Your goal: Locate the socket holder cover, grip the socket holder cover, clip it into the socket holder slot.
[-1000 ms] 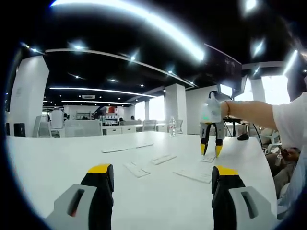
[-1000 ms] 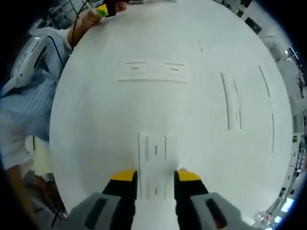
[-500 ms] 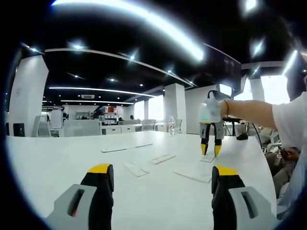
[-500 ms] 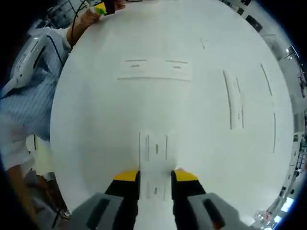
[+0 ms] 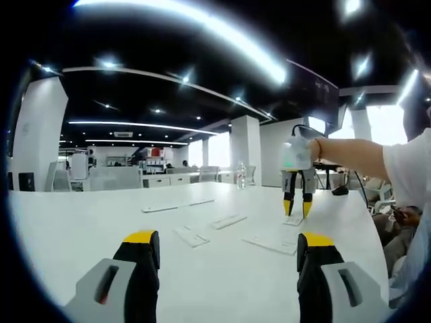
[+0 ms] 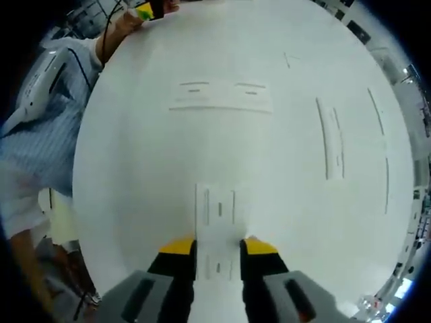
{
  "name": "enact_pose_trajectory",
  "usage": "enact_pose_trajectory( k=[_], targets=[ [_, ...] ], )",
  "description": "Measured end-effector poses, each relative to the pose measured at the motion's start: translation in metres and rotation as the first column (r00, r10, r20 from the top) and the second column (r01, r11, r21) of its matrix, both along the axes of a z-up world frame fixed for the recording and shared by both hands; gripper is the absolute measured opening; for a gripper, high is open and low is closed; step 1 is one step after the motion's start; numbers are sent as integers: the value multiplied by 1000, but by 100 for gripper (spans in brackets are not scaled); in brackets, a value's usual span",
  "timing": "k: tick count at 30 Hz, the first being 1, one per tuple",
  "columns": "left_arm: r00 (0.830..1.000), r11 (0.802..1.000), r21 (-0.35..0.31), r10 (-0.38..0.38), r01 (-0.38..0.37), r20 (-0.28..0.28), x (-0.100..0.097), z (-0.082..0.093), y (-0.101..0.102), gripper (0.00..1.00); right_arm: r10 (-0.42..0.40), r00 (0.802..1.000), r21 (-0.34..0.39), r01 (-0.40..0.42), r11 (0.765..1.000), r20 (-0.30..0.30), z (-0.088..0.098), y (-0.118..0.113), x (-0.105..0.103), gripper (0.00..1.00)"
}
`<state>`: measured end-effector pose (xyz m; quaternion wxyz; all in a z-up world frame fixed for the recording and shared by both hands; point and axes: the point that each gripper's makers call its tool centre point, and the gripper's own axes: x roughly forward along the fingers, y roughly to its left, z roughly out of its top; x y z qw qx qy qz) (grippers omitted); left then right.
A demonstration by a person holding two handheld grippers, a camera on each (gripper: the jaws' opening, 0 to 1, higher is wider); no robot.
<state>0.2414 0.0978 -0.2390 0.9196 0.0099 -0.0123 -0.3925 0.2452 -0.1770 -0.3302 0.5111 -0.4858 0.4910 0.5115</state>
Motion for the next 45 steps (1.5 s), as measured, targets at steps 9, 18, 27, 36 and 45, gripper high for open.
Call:
enact_pose_trajectory(
  k=[9,18,27,36,45],
  targets=[
    [1000,1000,7,4,-4,-8,2,-2,0,84,-2,1000,3,2,1000,17,4,0,1,25],
    [1000,1000,11,5,-5,-12,3,-4,-1,84,-2,1000,1,2,1000,18,10,-2,2,25],
    [1000,1000,16,-6,6,-12,2,-4,-3,84,-10,1000,7,10,1000,21,16,1,11,25],
    [1000,999,28,-19,20,-19,1,-7,-7,84,-24,999,14,23,1000,49,27,3,35,25],
    [1000,999,26,-23,24,-16,-1,-6,-9,83,-46,996,17,44,999,81,39,4,70,25]
  ],
)
